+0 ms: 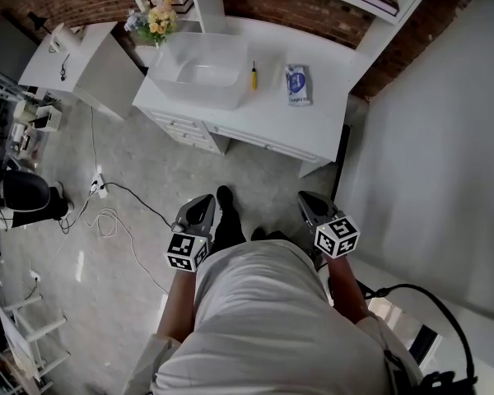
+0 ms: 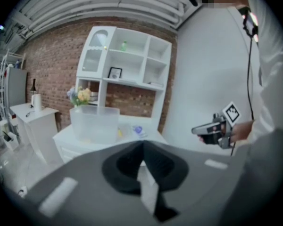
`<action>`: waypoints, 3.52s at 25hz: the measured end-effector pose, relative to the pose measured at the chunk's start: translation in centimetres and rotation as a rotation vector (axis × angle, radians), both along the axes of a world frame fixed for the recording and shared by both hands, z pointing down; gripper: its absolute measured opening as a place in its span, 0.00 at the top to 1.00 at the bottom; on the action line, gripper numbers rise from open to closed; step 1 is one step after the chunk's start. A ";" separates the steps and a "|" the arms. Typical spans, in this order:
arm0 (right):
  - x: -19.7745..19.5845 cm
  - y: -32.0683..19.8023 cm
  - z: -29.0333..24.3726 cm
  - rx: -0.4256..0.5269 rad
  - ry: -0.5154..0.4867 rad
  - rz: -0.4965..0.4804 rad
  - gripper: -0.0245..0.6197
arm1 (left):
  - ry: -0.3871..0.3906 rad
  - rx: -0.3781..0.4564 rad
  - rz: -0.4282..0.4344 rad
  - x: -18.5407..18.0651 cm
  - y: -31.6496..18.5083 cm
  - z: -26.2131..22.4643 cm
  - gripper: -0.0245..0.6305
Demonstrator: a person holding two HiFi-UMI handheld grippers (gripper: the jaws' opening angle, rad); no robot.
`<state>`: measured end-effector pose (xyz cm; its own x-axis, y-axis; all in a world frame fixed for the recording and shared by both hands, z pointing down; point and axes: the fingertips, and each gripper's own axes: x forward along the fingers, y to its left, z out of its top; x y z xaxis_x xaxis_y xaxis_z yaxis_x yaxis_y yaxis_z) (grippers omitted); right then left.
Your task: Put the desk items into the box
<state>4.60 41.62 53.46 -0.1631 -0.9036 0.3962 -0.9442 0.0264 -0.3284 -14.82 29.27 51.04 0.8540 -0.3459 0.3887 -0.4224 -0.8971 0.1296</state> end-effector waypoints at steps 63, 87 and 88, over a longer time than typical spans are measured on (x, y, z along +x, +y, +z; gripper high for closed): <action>8.6 -30.0 2.8 -0.143 -0.001 0.114 0.96 | -0.025 -0.066 0.153 10.5 -30.8 2.7 0.96; 18.3 -37.9 11.7 -0.286 -0.005 -0.113 0.90 | -0.053 -0.092 -0.217 13.7 -31.0 4.1 0.96; 18.4 -38.3 12.4 -0.294 0.001 -0.123 0.90 | -0.054 -0.095 -0.226 13.7 -30.9 4.2 0.96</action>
